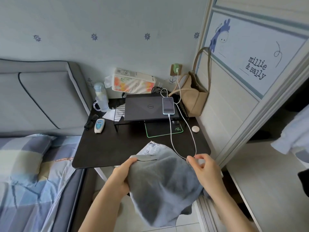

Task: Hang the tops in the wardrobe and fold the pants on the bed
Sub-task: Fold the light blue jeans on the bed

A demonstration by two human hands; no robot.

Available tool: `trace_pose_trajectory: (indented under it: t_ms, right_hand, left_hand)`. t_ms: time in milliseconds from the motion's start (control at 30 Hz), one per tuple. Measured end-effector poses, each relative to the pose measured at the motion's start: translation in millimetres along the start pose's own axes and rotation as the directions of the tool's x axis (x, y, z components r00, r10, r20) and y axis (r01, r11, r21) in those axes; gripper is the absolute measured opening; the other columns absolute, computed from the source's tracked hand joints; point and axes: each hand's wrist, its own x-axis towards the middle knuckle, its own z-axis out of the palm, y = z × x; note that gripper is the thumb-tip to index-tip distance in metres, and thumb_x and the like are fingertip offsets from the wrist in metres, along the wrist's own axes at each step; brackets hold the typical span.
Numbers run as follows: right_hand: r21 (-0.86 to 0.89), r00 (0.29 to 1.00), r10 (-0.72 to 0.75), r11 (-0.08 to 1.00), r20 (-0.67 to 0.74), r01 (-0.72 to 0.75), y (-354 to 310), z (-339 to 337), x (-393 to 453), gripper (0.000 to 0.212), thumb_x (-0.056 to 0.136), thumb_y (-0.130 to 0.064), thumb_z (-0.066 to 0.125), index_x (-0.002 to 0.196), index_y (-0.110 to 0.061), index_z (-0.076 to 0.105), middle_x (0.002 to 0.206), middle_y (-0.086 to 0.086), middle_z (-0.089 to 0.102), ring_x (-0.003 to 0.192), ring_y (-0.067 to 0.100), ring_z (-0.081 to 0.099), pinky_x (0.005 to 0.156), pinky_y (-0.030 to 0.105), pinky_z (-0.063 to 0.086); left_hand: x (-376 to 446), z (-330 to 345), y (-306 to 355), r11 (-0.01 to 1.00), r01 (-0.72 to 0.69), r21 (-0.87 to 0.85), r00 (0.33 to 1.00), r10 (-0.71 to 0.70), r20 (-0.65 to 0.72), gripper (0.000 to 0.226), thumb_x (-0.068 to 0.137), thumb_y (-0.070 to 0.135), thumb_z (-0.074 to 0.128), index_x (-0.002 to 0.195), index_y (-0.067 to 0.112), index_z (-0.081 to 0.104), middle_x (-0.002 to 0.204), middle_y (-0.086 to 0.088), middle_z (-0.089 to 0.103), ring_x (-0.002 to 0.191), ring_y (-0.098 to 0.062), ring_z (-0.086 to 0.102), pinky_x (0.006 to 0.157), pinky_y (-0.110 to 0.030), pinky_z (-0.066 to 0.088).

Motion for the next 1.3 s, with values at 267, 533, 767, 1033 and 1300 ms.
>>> trace_pose_trajectory:
  t_ms: [267, 533, 767, 1033, 1300]
  right_hand:
    - [0.023, 0.895, 0.283, 0.950, 0.345, -0.310, -5, -22, -1, 0.030, 0.080, -0.051, 0.068, 0.092, -0.024, 0.073, 0.098, -0.006, 0.069, 0.094, 0.019, 0.063, 0.089, 0.033, 0.049]
    - [0.224, 0.812, 0.348, 0.842, 0.468, -0.490, -13, -39, -24, 0.056, 0.090, -0.066, 0.040, 0.096, -0.016, 0.064, 0.099, 0.008, 0.067, 0.079, 0.022, 0.065, 0.066, 0.027, 0.045]
    - [0.651, 0.653, -0.066, 0.191, 0.755, -0.734, -35, -43, -56, 0.071, 0.084, -0.078, 0.032, 0.123, -0.027, 0.062, 0.131, 0.010, 0.060, 0.113, 0.031, 0.062, 0.089, 0.048, 0.049]
    - [0.650, 0.668, -0.106, 0.383, 0.736, -0.656, -87, -10, -119, 0.032, 0.095, -0.031, 0.054, 0.122, -0.016, 0.061, 0.117, 0.008, 0.069, 0.105, 0.026, 0.066, 0.084, 0.040, 0.051]
    - [0.664, 0.535, -0.451, 0.679, 0.714, -0.314, -144, 42, -211, 0.032, 0.087, -0.005, 0.061, 0.113, -0.024, 0.066, 0.106, 0.005, 0.073, 0.098, 0.022, 0.070, 0.080, 0.036, 0.056]
  left_hand:
    - [-72, 56, 20, 0.935, -0.320, -0.152, 0.831, 0.354, 0.429, 0.034, 0.074, 0.007, 0.074, 0.109, 0.008, 0.071, 0.107, -0.019, 0.072, 0.096, -0.031, 0.071, 0.071, -0.034, 0.058]
    - [-159, 54, 12, 0.776, -0.563, -0.283, 0.530, 0.603, 0.596, 0.030, 0.079, 0.006, 0.067, 0.108, 0.014, 0.071, 0.103, -0.011, 0.072, 0.095, -0.025, 0.071, 0.078, -0.032, 0.056]
    - [-214, -3, -21, 0.640, -0.737, -0.215, 0.470, 0.715, 0.518, 0.023, 0.079, 0.006, 0.066, 0.100, 0.013, 0.072, 0.095, -0.008, 0.073, 0.085, -0.021, 0.071, 0.075, -0.032, 0.058]
    - [-259, -142, -110, 0.602, -0.787, -0.133, 0.617, 0.774, -0.143, 0.023, 0.073, 0.015, 0.067, 0.094, 0.014, 0.076, 0.089, -0.009, 0.074, 0.076, -0.018, 0.072, 0.064, -0.026, 0.059]
    - [-281, -230, -199, 0.820, -0.570, -0.053, 0.680, 0.434, -0.591, 0.026, 0.068, 0.046, 0.074, 0.075, 0.022, 0.079, 0.074, -0.002, 0.072, 0.069, -0.019, 0.065, 0.071, -0.035, 0.048]
